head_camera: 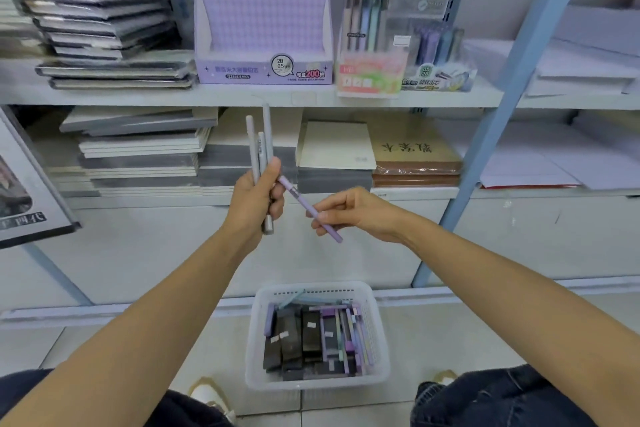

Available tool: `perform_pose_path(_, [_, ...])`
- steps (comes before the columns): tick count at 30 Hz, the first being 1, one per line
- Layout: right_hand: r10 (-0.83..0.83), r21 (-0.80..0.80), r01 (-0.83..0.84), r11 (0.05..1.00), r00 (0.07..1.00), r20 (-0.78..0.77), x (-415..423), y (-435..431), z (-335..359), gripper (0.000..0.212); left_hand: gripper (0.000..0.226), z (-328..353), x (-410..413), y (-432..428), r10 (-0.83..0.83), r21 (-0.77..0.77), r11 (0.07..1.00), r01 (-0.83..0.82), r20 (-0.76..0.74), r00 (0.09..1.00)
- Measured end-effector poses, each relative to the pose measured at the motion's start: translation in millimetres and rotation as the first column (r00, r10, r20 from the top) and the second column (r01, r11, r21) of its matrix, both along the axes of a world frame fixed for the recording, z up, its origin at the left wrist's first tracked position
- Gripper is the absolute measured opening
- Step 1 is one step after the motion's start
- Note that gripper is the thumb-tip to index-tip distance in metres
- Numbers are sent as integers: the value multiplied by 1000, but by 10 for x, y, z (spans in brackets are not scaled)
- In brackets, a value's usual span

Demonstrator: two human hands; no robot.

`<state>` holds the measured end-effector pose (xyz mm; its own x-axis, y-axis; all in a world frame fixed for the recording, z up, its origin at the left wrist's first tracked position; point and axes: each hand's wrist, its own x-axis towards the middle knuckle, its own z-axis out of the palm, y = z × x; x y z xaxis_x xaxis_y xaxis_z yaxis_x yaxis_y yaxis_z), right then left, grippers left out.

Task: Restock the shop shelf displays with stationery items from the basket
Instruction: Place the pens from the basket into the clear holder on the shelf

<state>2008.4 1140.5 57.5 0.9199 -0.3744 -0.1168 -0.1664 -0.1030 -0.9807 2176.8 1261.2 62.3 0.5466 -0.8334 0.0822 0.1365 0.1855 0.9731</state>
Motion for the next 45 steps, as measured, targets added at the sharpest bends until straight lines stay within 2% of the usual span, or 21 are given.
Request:
perform_pose_path(3, [-106,20,104,994,984,146,-11,32,223,16,25,234,-37,-34,-11,-80,997,6,-55,998])
perform_pose_path(7, [-167,47,160,986,950,263,-7,58,566,14,13,513,-147,-89,-50,-96,994,51,21,999])
perform_pose_path(10, [-104,-20,115,993,952,287,-13,86,801,15,12,735,-264,-129,-47,-119,991,58,98,994])
perform_pose_path(13, [-140,-121,191,974,930,341,-32,84,1036,17,14,970,-323,-164,-23,-149,988,41,120,993])
perform_pose_path(18, [-315,-261,519,814,772,553,-27,64,1550,18,14,1332,-360,-216,-64,-148,983,113,304,950])
perform_pose_path(22, [-268,-406,554,727,773,574,-25,22,1980,16,14,1611,-401,-306,-110,-161,968,192,414,904])
perform_pose_path(25, [-254,-441,580,685,758,601,-58,-65,2257,15,17,1802,-364,-404,-144,-196,954,229,370,918])
perform_pose_path(30, [-340,-284,744,605,563,753,-137,-395,2637,9,32,1977,-197,-587,-156,-194,958,210,259,953])
perform_pose_path(32, [-367,-279,782,557,533,762,-123,-568,2680,9,30,1970,-133,-650,-161,-186,959,212,257,953])
perform_pose_path(39, [-427,-398,765,507,624,654,160,-995,2454,7,27,1875,-25,-844,-95,-178,973,147,269,958])
perform_pose_path(45, [-394,-530,695,485,715,578,342,-1143,2356,8,24,1846,65,-990,-82,-182,974,134,270,959])
